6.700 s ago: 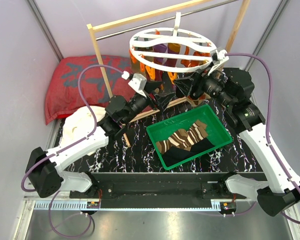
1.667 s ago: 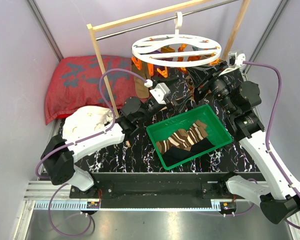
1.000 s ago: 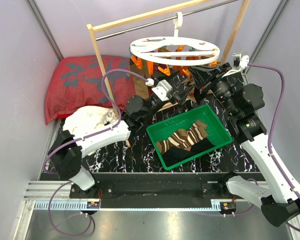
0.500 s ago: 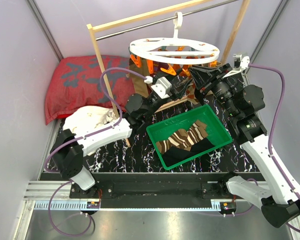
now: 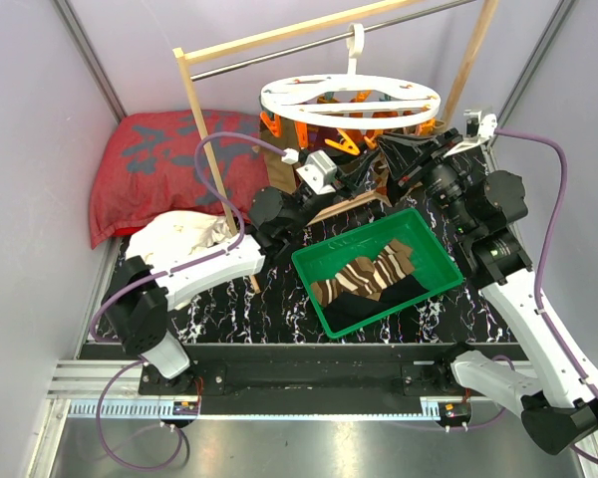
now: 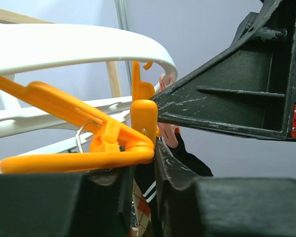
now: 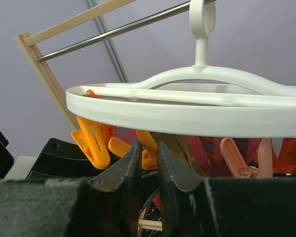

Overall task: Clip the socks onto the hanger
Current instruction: Open the clamp at the hanger.

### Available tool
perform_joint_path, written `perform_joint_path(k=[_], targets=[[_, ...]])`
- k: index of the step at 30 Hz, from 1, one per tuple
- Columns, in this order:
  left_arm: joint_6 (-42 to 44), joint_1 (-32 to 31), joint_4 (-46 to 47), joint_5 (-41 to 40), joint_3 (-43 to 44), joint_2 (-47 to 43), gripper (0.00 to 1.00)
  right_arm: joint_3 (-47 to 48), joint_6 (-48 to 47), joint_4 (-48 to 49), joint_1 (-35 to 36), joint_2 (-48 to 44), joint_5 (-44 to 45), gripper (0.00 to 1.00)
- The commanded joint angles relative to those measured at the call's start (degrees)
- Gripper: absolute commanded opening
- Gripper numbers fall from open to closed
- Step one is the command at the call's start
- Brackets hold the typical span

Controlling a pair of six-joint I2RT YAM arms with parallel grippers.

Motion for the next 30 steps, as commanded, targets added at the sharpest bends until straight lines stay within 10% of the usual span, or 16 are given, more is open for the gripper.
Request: perform_joint_path(k=[1, 15, 30], targets=[[-2.28, 0.15, 4.22, -0.09, 1.05, -0.66, 0.15, -0.27, 0.53, 1.27, 0.14, -1.6, 0.0, 0.27], [-6.59, -0.11, -6.23, -1.24, -1.15, -5.24, 0.01, 0.96, -3.77, -1.63, 0.14, -0.9, -3.69, 0.6], [-6.76, -0.55, -13.44, 0.34, 1.57, -5.5, 0.01, 3.33, -4.04, -0.84, 0.05, 2.7, -5.45, 0.6]])
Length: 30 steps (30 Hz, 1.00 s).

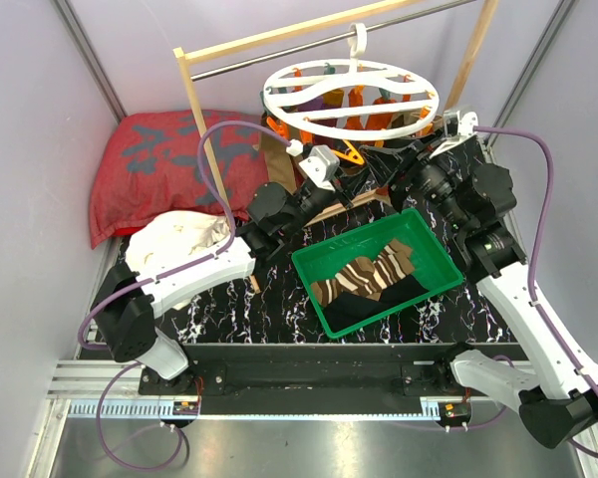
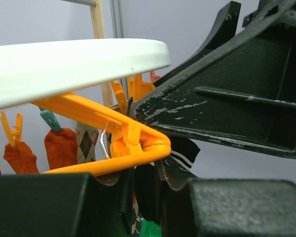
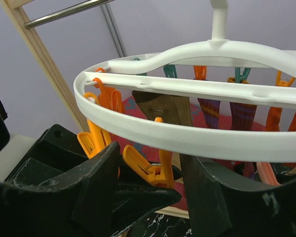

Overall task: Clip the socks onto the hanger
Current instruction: Open the clamp at the hanger.

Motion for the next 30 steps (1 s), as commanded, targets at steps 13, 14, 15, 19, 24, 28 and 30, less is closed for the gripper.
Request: perform_joint_path(k=[13, 14, 15, 19, 24, 28, 30], targets=[[0.06, -0.84, -3.16, 1.62, 3.09, -1.54, 0.1, 2.35, -0.34, 2.01, 0.05, 0.78, 1.22, 0.31], [0.06, -0.84, -3.16, 1.7, 2.83, -1.72, 0.12, 2.17, -0.08, 1.83, 0.05, 0.26, 1.67, 0.28], [0.06, -0.84, -3.16, 1.62, 2.39, -1.89, 0.14, 2.0, -0.08, 1.57, 0.05, 0.08, 2.02, 0.24], [-0.03, -0.84, -1.85, 1.0, -0.16, -3.03, 0.34, 0.77, 0.54, 1.39, 0.14, -0.62, 2.99, 0.16], [1.11, -0.84, -3.77, 0.83, -3.94, -5.93, 0.57, 0.24, 0.89, 1.47, 0.05, -0.89, 3.43, 0.15], [2.16, -1.01, -9.04, -0.23, -9.12, -9.62, 0.69, -0.55, 1.33, 2.09, 0.14, -0.97, 3.6, 0.17], [2.17, -1.45, -12.63, -1.72, -12.55, -11.73, 0.7, -1.08, 1.5, 2.09, 0.05, -0.89, 3.78, 0.17]])
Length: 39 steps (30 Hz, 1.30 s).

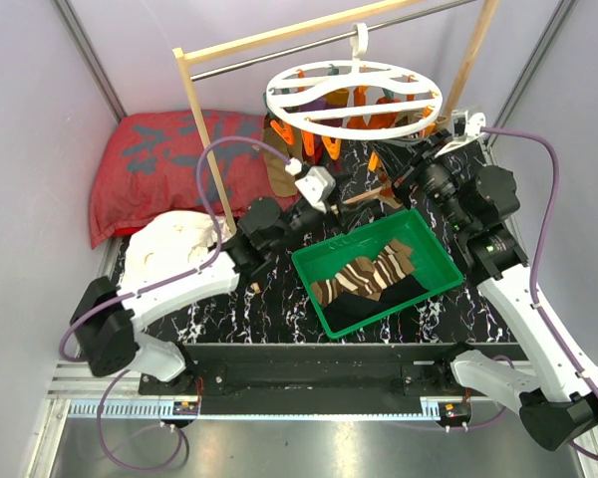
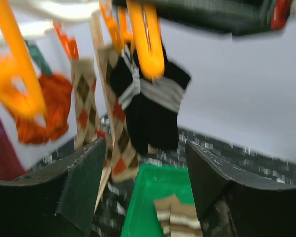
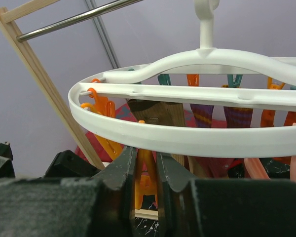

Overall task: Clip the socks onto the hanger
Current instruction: Open the clamp at the hanger, then pick up the sock from the bin.

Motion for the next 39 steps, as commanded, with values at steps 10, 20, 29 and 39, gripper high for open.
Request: perform_joint_path(k=[10, 20, 29, 39], targets=[[-0.76, -9.03, -23.21, -11.61, -11.2, -4.27, 0.76, -2.13, 0.48, 0.93, 0.4, -0.34, 1.75, 0.18], [-9.91, -11.41, -44.11, -5.11, 11.02, 17.43, 0.69, -3.01, 0.39, 0.67, 0.4, -1.13, 2.37, 0.18], [-13.95, -11.41, -56.08, 2.89, 21.4, 29.75, 0.6, -3.36, -0.23, 0.32, 0.32, -1.4, 2.9, 0.18], [-12.91, -11.41, -61.72, 5.97, 25.45, 34.59, 0.35, -3.63, 0.04, 0.4, 0.32, -1.31, 2.98, 0.18]])
